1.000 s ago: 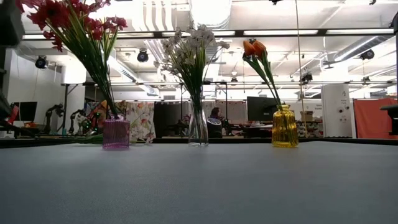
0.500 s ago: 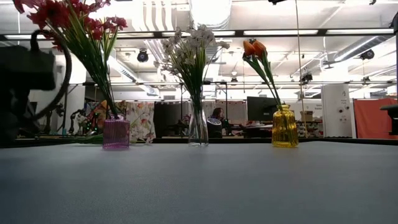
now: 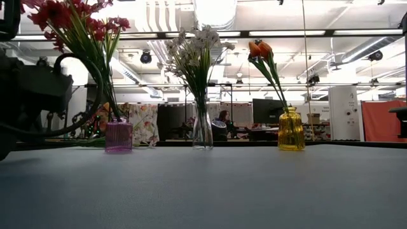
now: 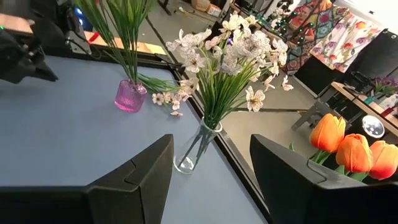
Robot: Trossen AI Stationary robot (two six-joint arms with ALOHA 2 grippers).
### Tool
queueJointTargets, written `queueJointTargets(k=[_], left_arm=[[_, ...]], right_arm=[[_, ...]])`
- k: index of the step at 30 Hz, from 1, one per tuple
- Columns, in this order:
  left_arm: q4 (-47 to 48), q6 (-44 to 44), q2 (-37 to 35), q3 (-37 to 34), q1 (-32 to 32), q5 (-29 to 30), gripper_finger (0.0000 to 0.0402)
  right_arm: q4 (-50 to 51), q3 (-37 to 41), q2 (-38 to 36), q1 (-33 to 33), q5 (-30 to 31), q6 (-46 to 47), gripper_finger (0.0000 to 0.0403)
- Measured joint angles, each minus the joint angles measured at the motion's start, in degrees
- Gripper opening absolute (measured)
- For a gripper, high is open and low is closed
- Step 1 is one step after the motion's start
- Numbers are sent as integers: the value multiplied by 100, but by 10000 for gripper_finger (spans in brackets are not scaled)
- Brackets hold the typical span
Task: Sort flowers into vase by color
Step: Adjust the purple vase
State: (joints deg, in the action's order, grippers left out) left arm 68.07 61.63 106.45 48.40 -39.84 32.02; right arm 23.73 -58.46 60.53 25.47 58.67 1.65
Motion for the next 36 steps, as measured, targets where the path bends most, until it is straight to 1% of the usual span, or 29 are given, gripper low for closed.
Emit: queueJointTargets(k=[3,7,10,12,15,20,24,31,36], left_arm=[[-215,39,-141,-232,-6,20,0],[-488,40,-517,-621,-12,193,0],[-285,-54,-902,-983,3,212,0],[-428,-52,-1199,-1149,1,259,0],[-338,-29,-1483,-1537,-2,242,0],[-485,224,-1854,-2041,-2,374,0],[-885,274,-1959,-2198,-13,420,0],[-901,695,-1958,-2269,-15,521,0],[-947,1101,-1945,-2282,-13,780,0]], right_arm=[[-52,-36,-4,0,2,3,206],[-70,-222,-4,0,4,24,206],[-62,-296,-4,0,2,23,206],[-69,-330,-4,0,3,-8,206],[-68,-385,-4,0,4,-20,206],[-178,-489,-2,0,2,-85,206],[-188,-507,-2,0,2,-77,206],[-177,-503,0,0,0,-76,206],[-170,-488,0,0,0,-79,206]])
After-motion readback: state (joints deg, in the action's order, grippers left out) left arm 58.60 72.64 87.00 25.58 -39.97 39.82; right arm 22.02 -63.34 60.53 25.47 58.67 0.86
